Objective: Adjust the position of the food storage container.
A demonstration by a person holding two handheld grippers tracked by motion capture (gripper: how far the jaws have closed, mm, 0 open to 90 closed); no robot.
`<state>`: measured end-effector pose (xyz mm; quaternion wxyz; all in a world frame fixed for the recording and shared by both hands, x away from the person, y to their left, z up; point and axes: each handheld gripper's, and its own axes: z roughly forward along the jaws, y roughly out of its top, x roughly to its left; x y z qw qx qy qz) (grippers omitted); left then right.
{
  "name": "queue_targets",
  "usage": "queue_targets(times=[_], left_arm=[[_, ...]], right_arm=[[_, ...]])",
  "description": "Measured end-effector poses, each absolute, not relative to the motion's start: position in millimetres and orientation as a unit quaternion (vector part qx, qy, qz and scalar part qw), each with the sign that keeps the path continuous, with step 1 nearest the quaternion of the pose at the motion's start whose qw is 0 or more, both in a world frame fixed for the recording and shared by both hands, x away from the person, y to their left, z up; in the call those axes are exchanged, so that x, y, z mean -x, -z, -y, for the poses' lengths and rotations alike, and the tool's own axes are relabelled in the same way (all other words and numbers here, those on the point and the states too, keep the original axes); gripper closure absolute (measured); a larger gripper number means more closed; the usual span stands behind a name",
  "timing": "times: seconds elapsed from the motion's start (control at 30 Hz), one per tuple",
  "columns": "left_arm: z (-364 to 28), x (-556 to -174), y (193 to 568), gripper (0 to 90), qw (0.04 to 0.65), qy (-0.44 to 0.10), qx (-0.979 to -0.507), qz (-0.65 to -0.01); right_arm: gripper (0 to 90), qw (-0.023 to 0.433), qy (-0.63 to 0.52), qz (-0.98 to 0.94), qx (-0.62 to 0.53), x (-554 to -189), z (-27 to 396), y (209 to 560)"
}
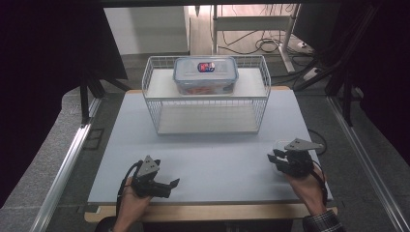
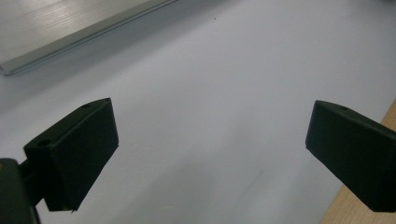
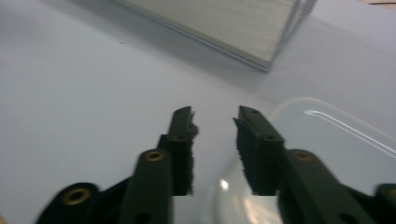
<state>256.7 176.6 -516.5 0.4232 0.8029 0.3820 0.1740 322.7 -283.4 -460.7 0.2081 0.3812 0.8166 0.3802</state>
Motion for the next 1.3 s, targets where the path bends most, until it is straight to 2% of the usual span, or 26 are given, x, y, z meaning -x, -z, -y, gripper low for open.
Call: queue_targets(times=[0.13,0.2,0.57,0.87,0.97,1.3], left_arm=[[-176,-257,518,2.3,0.42,-0.17,-0.806,-0.382],[-176,-257,518,2.4,0.417,-0.171,-0.808,-0.38],[-177,-258,519,2.5,0.412,-0.174,-0.809,-0.38],[-178,-258,520,2.5,0.411,-0.174,-0.808,-0.384],[-178,-258,520,2.4,0.409,-0.174,-0.81,-0.382],[-176,-259,521,2.5,0.405,-0.172,-0.813,-0.382]], right_arm=[[86.6,0.217,-0.369,-0.812,-0.397,-327,299,459],[89.2,0.223,-0.365,-0.806,-0.409,-329,308,459],[89.4,0.262,-0.352,-0.757,-0.484,-334,355,455],[89.5,0.27,-0.335,-0.738,-0.519,-335,386,459],[89.4,0.278,-0.319,-0.739,-0.524,-336,388,460],[89.5,0.255,-0.324,-0.743,-0.527,-339,379,467]])
